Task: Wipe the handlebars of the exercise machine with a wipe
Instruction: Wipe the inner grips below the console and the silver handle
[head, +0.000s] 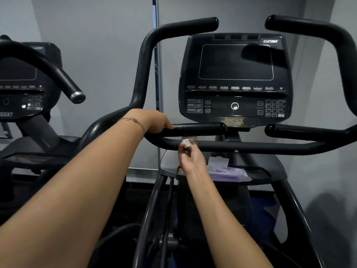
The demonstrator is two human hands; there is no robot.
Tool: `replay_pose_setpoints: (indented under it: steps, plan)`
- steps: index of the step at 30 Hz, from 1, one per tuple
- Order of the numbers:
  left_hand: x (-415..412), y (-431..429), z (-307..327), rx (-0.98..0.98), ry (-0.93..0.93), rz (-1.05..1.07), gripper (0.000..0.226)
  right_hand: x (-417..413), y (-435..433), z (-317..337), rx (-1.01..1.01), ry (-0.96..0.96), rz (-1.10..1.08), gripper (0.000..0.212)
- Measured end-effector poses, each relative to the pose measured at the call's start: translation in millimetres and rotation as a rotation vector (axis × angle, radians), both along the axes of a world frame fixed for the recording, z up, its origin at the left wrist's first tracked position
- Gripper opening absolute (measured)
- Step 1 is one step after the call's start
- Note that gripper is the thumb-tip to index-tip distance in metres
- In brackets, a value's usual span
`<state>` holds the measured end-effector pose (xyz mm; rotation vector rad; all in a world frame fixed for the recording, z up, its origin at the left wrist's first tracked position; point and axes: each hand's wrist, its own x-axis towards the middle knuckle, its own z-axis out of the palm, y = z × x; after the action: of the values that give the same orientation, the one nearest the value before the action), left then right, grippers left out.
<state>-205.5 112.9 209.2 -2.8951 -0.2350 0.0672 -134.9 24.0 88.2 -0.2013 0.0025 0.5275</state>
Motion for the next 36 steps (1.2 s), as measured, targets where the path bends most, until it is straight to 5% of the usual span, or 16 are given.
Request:
replay_pose_setpoints:
  steps: [7,11,25,30,34,36]
  plan:
    - [5,4,4,-0.091,-0.005,0.016,0.041,-1,43,-3,-0.028,-0.042,0.075,0.031]
    - [5,6,3,-0.05,0.02,0.012,0.053,-3,42,-15,-0.024,-0.131,0.095,0.03]
    - [3,7,1,-0.072,0.013,0.013,0.057,12,31,7,-0.123,0.006,0.107,0.034]
    - [1,3,-1,-0.089,0.008,0.027,0.054,-7,40,1,-0.137,-0.115,0.209,0.03]
    - [-5,-1,-5,-0.122,-0.062,0.028,0.056,-11,-14,-6,-0.154,-0.075,0.002,0.019]
    - [-5,-2,-13,-0.182,-0.151,0.041,0.049,-17,-48,-14,-0.36,-0.168,-0.315,0.023]
